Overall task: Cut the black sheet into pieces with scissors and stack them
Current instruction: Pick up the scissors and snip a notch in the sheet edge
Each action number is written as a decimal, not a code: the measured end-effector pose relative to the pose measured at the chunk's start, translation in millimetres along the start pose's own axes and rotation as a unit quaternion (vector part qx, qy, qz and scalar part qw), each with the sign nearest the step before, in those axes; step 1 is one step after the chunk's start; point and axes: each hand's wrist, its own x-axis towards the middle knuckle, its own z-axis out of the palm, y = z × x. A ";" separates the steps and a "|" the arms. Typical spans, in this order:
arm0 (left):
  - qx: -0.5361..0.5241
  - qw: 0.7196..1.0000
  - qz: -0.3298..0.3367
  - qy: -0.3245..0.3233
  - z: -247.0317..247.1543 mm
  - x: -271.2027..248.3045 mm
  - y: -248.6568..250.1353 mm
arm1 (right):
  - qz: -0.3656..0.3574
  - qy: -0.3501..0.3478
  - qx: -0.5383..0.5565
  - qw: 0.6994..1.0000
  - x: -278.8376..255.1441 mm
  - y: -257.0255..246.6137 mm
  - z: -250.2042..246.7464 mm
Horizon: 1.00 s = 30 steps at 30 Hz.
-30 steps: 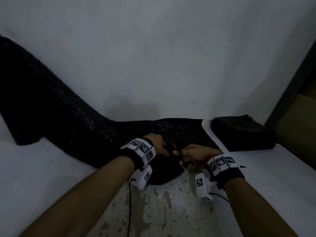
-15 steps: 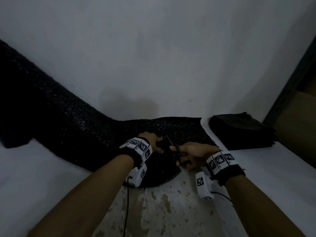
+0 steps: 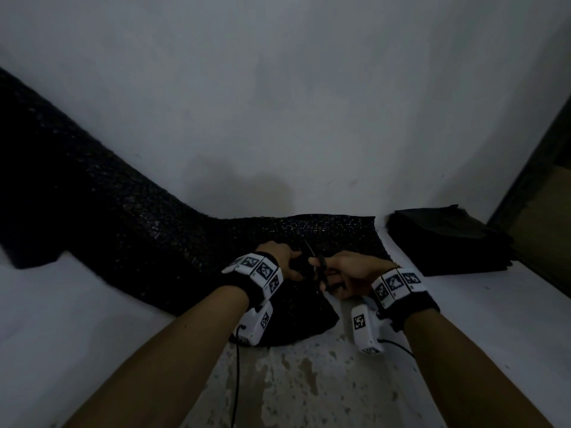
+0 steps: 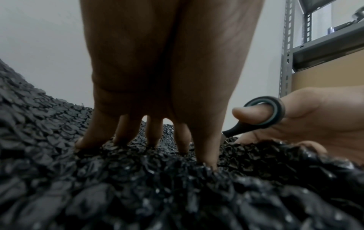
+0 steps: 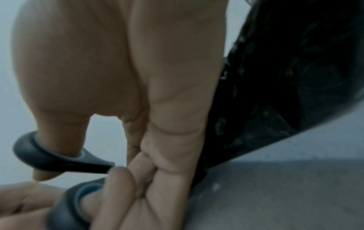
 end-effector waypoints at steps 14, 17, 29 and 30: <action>0.011 1.000 0.016 0.003 -0.1 -3.1 0.2 | -0.046 0.050 0.000 0.998 -2.9 9.2 2.5; -0.022 1.000 0.017 0.013 0.8 -1.9 -2.2 | -0.067 0.043 -0.031 0.996 -5.3 12.0 3.2; -0.167 0.873 -0.075 0.453 -43.3 -12.8 -16.9 | -0.225 -0.024 -0.020 0.974 -35.7 30.5 12.6; -0.171 0.862 -0.073 0.471 -48.3 -13.5 -18.3 | -0.231 -0.024 -0.024 0.972 -39.7 31.2 12.6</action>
